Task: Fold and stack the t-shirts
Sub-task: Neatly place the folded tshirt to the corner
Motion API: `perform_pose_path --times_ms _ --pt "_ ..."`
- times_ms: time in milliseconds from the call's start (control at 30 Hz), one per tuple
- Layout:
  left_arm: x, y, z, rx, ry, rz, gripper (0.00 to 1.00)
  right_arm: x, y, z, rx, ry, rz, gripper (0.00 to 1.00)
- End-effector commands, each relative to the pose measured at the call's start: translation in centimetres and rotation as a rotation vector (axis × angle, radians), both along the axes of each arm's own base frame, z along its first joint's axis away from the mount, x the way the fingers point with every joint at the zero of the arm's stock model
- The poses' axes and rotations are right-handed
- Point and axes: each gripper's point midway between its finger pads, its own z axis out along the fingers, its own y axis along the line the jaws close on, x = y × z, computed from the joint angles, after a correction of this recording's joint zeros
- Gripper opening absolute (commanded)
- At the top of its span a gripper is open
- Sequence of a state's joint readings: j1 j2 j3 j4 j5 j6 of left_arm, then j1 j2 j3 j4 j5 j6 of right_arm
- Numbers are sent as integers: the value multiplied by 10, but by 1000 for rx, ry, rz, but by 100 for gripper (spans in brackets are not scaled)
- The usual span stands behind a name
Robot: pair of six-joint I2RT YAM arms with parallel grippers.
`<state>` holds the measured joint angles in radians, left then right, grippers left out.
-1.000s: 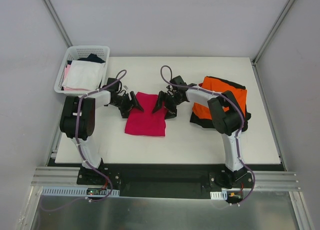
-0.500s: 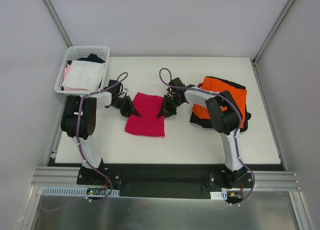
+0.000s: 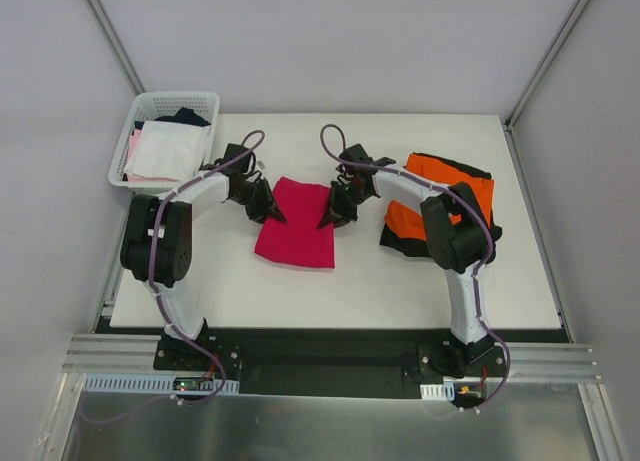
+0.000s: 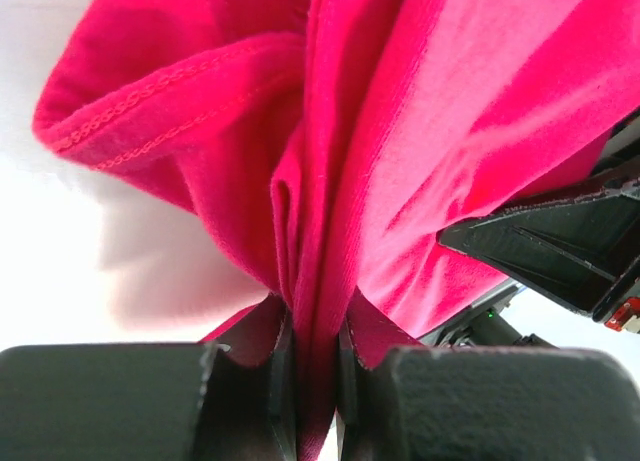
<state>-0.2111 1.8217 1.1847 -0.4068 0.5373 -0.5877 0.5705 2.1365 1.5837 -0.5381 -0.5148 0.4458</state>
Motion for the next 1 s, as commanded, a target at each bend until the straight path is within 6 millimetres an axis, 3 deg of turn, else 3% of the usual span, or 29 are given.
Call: perform_pose_path --times_ms 0,267,533,733,967 --pt "8 -7 51 -7 -109 -1 3 15 -11 70 41 -127 -10 1" --pt "-1 -21 79 -10 -148 -34 4 20 -38 106 40 -169 -50 1" --pt "3 -46 120 -43 -224 -77 5 24 -59 140 37 -225 -76 1" --pt "6 -71 147 -86 -266 -120 6 26 -87 163 30 -265 -128 1" --pt "-7 -97 148 -99 -260 -193 6 17 -124 169 -13 -274 -185 1"
